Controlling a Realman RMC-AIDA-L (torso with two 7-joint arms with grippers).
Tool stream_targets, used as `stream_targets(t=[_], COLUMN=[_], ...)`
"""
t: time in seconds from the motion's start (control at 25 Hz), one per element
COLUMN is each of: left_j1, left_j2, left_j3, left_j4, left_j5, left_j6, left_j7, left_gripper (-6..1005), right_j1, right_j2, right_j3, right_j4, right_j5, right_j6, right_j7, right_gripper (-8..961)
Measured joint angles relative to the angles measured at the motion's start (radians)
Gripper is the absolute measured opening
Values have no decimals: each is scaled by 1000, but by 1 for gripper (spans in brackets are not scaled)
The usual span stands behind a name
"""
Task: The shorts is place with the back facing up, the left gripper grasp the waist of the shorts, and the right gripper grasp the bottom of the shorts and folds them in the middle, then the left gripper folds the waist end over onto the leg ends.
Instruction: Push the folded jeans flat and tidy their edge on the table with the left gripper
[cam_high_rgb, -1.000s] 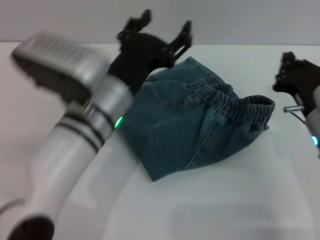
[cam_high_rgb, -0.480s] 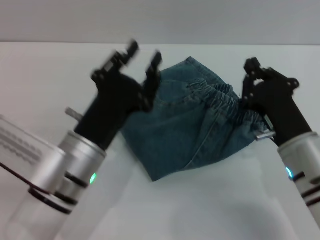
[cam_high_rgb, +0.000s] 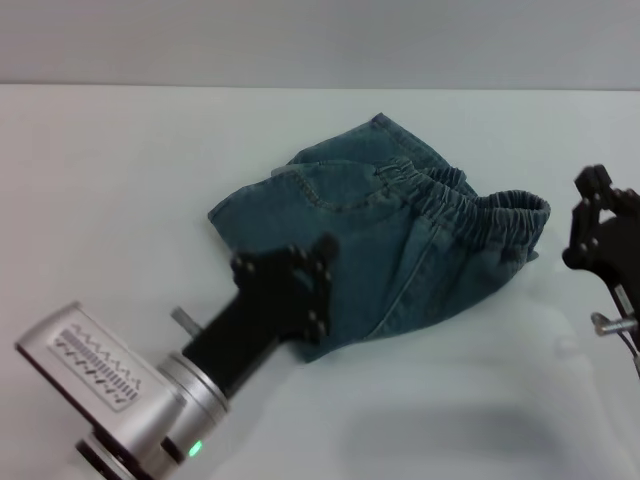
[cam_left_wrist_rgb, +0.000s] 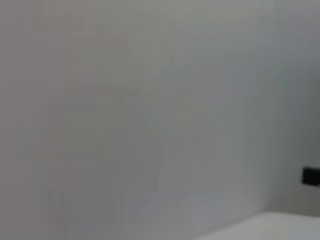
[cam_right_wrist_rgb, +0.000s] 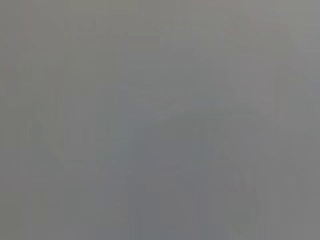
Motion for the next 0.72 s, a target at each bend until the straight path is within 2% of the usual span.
stream_targets(t=[0.12,0.4,0.72], left_j1=[-22,-91,-142], left_j2=[-1,-3,-5], left_j3=[46,132,136], left_j4=[23,89,124], left_j5=[0,0,-3], left_j6=[-30,-79,-186], left_j7=[-81,-232,-303], left_gripper=[30,-2,12], right_j1=[-1,5,6], right_j2=[1,0,0], right_j3=[0,-1,-2], right_j4=[25,25,11], right_j5=[2,6,6], right_j6=[-5,-4,-3], right_j7=[34,46,47], right_gripper=[34,36,37])
